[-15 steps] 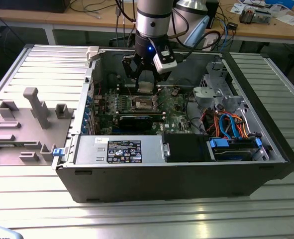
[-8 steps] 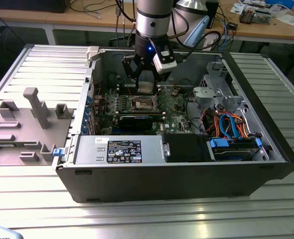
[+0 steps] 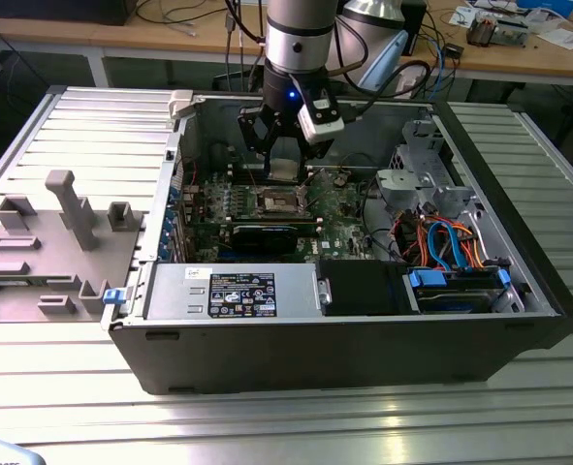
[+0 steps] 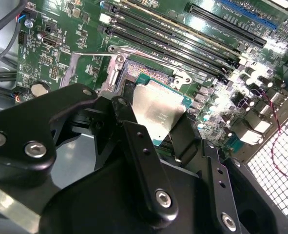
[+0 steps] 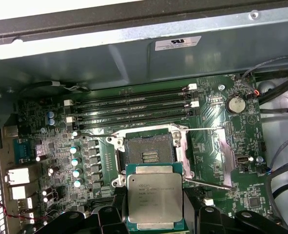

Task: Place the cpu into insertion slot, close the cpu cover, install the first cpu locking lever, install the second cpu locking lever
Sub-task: 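Place the cpu into insertion slot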

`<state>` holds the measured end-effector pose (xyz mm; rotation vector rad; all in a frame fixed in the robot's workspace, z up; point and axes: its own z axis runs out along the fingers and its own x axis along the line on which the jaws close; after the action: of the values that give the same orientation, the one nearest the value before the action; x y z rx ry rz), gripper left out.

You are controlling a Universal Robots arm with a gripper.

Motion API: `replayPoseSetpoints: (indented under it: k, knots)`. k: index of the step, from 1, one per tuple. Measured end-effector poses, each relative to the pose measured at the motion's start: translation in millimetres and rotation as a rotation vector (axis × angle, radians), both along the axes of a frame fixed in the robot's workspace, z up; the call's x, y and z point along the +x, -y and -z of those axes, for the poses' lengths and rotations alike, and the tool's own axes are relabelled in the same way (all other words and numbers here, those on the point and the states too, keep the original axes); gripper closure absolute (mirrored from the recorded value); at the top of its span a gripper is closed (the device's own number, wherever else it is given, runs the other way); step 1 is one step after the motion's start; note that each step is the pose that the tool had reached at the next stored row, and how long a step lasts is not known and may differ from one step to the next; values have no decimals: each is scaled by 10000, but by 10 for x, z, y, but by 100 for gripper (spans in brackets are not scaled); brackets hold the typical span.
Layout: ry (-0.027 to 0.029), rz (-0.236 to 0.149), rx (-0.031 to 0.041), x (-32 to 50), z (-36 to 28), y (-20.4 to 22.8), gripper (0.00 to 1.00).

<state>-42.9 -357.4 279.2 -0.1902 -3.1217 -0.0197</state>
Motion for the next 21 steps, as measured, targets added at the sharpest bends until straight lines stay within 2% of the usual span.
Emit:
replayPoseSetpoints:
  k: [21]
  knots:
    - [0,212,-1,0,5,0,45]
